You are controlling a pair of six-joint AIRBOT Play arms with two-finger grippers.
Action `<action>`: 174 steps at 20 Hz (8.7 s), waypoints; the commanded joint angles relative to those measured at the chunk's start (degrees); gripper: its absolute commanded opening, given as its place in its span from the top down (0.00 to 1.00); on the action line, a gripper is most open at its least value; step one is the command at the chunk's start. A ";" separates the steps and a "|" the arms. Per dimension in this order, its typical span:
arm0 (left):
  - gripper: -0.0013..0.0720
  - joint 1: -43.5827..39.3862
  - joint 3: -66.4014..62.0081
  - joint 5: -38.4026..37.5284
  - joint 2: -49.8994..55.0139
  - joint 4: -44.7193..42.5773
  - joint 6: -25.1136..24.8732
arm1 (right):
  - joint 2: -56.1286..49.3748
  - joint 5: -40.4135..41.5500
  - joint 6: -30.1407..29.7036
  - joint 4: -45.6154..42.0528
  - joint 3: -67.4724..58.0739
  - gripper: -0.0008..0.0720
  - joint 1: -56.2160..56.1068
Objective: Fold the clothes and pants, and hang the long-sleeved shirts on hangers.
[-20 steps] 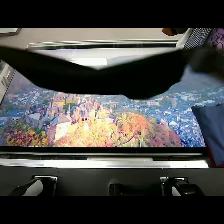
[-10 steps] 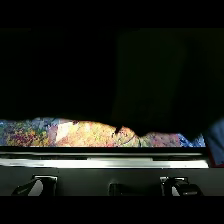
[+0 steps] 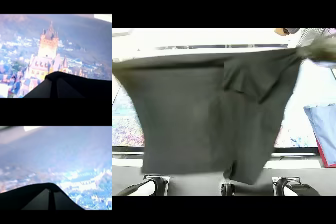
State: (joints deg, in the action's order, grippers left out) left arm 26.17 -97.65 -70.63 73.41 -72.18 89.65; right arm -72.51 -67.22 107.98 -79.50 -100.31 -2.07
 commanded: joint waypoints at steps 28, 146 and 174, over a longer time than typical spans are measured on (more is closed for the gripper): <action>0.23 -7.37 0.79 -6.27 36.33 0.15 0.33 | -33.94 -6.73 -3.28 -3.87 -0.09 0.48 0.11; 0.42 -8.79 17.27 4.59 9.42 -1.77 4.76 | -33.22 -10.27 -39.87 35.08 23.19 0.08 22.82; 0.96 -43.28 16.68 24.26 28.68 33.40 4.92 | -10.56 -25.79 -12.57 6.45 7.58 0.95 11.45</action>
State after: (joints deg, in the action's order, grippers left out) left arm -9.61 -80.53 -52.60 98.50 -47.90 94.56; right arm -85.60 -91.11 93.49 -71.50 -91.05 9.43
